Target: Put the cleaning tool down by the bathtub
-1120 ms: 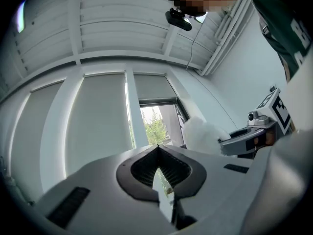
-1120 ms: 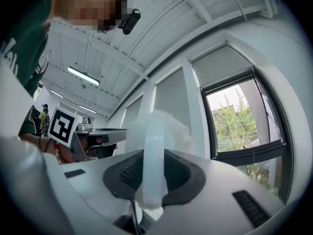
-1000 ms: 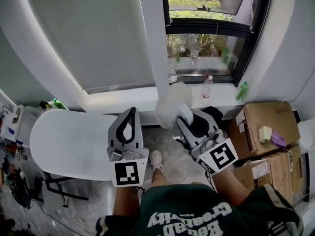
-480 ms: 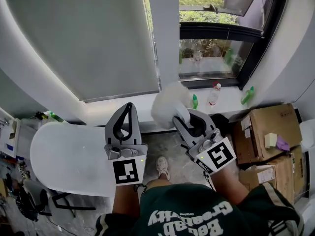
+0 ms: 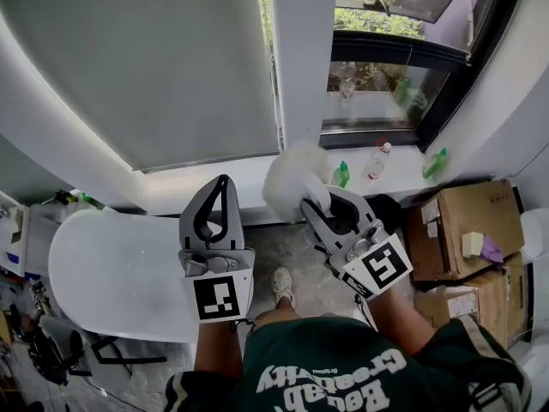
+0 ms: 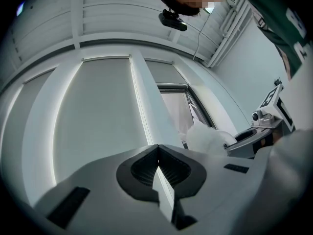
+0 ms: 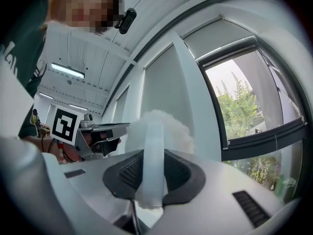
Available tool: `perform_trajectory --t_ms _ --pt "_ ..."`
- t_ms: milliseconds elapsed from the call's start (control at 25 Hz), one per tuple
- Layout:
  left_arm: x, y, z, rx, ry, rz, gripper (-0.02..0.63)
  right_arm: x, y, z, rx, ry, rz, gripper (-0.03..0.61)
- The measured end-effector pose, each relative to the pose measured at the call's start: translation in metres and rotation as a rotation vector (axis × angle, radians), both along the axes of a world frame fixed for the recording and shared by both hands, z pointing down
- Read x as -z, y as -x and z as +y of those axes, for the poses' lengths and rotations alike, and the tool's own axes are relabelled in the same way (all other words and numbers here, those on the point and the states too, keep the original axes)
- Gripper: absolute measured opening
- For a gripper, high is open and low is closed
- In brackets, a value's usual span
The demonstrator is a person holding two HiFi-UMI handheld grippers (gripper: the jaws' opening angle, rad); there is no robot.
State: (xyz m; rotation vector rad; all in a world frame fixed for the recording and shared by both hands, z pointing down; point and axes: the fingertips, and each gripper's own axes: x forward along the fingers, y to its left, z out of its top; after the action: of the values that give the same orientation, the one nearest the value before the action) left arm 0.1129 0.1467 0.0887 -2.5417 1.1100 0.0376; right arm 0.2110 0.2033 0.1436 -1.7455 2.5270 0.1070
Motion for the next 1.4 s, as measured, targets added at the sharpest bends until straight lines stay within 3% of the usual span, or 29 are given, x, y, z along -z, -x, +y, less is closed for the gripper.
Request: perform_trajectory --t_ms 160,360,920,1400 --pt "-0.007 0.005 -0.018 0.008 0.019 0.005 0.008 -0.006 0.008 -0.017 0.021 0.027 0.002 0.092" --pt "-0.014 0.015 -0.059 0.038 0.026 -0.044 0.008 -0.005 0.02 -0.059 0.035 0.042 0.02 0.092" --pt "-0.03 0.031 -0.176 0.012 0.08 -0.043 0.008 -0.017 0.038 -0.175 0.003 0.092 0.043 0.092" --pt "-0.034 0.017 -0.202 0.012 0.102 -0.057 0.008 -0.021 0.028 -0.206 0.049 0.114 0.028 0.092"
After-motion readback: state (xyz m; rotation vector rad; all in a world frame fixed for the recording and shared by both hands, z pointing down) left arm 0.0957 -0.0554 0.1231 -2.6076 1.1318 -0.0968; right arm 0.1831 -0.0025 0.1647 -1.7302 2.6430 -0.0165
